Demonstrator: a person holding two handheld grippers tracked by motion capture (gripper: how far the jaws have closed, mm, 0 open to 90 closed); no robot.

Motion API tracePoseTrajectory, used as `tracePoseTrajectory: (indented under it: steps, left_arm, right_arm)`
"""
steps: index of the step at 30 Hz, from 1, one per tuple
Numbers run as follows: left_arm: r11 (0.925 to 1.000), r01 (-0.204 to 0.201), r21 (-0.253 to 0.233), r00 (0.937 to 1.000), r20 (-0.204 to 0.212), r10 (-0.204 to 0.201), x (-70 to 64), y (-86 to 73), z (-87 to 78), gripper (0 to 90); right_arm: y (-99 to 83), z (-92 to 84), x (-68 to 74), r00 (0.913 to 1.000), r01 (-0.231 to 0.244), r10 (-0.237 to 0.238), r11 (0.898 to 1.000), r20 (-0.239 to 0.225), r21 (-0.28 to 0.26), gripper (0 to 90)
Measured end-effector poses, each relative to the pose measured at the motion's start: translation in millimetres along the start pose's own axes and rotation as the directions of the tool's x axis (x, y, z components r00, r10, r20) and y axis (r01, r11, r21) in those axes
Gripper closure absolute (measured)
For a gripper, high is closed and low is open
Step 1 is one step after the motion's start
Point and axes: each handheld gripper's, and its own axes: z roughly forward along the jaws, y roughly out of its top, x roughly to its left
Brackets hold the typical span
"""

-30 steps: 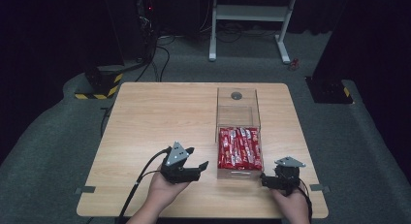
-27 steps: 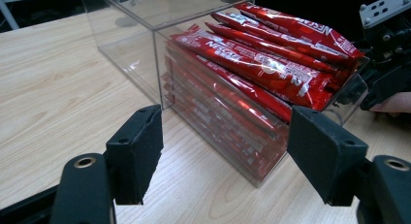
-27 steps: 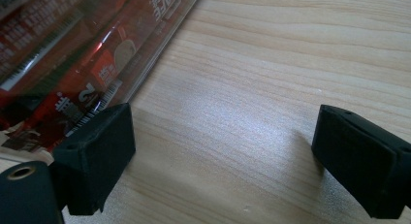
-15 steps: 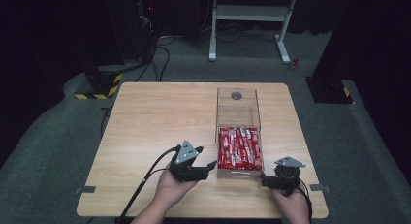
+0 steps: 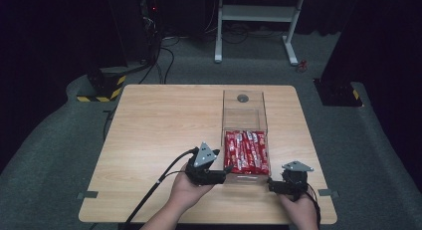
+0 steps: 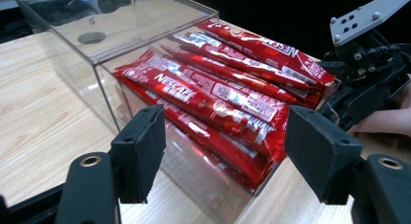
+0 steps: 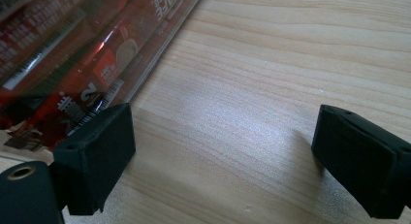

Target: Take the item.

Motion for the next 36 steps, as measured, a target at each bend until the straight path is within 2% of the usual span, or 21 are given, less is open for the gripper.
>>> tracePoseTrajectory:
  steps: [4,7,16,20,23,30,36]
  left_arm:
    - [1.0000,0.003,0.007,1.0000,0.004,-0.003,-2.6,2.0,7.2,32.8]
    - [0.9998,-0.012,0.016,0.9998,-0.014,0.012,-6.7,2.4,14.3,34.4]
    - [0.9996,-0.013,0.026,0.9995,-0.028,0.014,-12.5,-0.8,27.0,44.7]
    - [0.9994,-0.019,0.030,0.9992,-0.033,0.020,-12.7,-2.3,27.6,49.2]
    - [0.9991,-0.012,0.040,0.9999,-0.012,0.012,-10.2,-3.6,26.0,56.0]
    - [0.9994,0.006,0.035,1.0000,-0.008,-0.006,-7.0,-5.7,21.9,64.3]
    - [0.9996,0.001,0.028,1.0000,-0.004,-0.001,-10.0,-7.0,25.1,68.4]
  right_arm:
    - [0.0,0.0,0.2,1.0000,0.000,0.000,1.000,-0.002,0.000,8.1]
    - [0.0,0.0,0.2,1.0000,0.001,-0.001,1.000,-0.003,0.000,8.1]
    - [0.1,0.0,0.6,1.0000,-0.001,0.001,1.000,-0.004,0.000,8.1]
    - [0.1,0.0,0.6,1.0000,-0.001,0.001,1.000,-0.004,0.000,8.1]
    - [0.1,0.0,0.6,1.0000,-0.001,0.001,1.000,-0.004,0.000,8.1]
    - [0.1,0.1,0.8,1.0000,-0.002,0.002,1.000,-0.004,-0.001,8.2]
    - [0.1,0.1,0.8,1.0000,-0.002,0.002,1.000,-0.004,-0.001,8.2]
